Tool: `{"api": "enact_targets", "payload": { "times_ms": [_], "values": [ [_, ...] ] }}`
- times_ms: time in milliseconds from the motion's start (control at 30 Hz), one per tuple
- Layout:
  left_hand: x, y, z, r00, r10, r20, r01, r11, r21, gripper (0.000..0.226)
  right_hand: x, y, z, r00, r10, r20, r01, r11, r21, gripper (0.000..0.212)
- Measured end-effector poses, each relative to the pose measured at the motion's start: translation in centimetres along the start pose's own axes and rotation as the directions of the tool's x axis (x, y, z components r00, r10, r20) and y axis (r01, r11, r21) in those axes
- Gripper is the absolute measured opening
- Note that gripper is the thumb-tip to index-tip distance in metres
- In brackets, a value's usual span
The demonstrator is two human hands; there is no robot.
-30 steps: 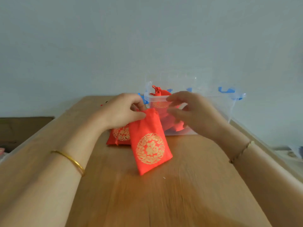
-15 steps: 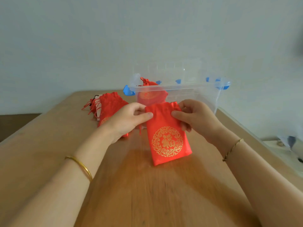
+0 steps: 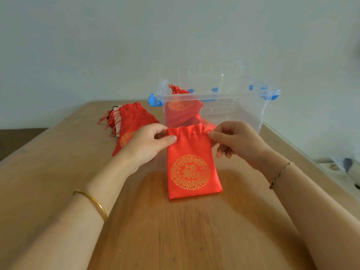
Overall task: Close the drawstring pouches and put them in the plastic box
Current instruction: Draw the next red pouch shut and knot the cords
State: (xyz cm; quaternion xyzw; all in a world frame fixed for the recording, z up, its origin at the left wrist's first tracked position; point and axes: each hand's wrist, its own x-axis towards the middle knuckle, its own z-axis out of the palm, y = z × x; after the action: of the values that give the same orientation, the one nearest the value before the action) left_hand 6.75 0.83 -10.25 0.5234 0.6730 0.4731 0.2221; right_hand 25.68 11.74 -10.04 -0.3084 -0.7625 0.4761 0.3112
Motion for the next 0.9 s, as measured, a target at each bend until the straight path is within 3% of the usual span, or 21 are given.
{"api": "enact_targets", "payload": {
  "times_ms": [167,333,533,700,767,900],
  "values": [
    [0.0,0.1,-0.6,0.993,-0.069,0.095,0.076,0.995,-0.066,0.016,-0.2,-0.1,-0.3,0.998,0.024,-0.060,-0.022,0.999,0.028,0.014],
    [0.1,-0.4,-0.9,0.998,-0.018,-0.068,0.026,0.994,0.107,0.017,-0.2,-0.2,-0.2,0.990,0.054,-0.130,-0.041,0.995,0.096,0.019],
    [0.4,-1.2,-1.7,0.983,-0.045,-0.178,0.055,0.997,0.054,0.008,-0.1,0.1,-0.3,0.959,0.119,-0.257,-0.086,0.987,0.136,0.024],
    [0.4,-1.3,-2.0,0.980,-0.082,-0.183,0.082,0.997,-0.010,0.019,-0.1,0.6,-0.3,0.944,0.197,-0.266,-0.150,0.971,0.185,0.026],
    [0.4,-1.3,-2.2,0.969,-0.078,-0.236,0.079,0.997,-0.007,0.028,0.0,0.7,-0.7,0.916,0.269,-0.298,-0.180,0.939,0.292,0.025],
    [0.6,-1.3,-2.8,0.949,-0.048,-0.311,0.080,0.993,0.088,0.033,0.2,1.2,-1.8,0.793,0.449,-0.411,-0.213,0.837,0.505,0.023]
  ]
}}
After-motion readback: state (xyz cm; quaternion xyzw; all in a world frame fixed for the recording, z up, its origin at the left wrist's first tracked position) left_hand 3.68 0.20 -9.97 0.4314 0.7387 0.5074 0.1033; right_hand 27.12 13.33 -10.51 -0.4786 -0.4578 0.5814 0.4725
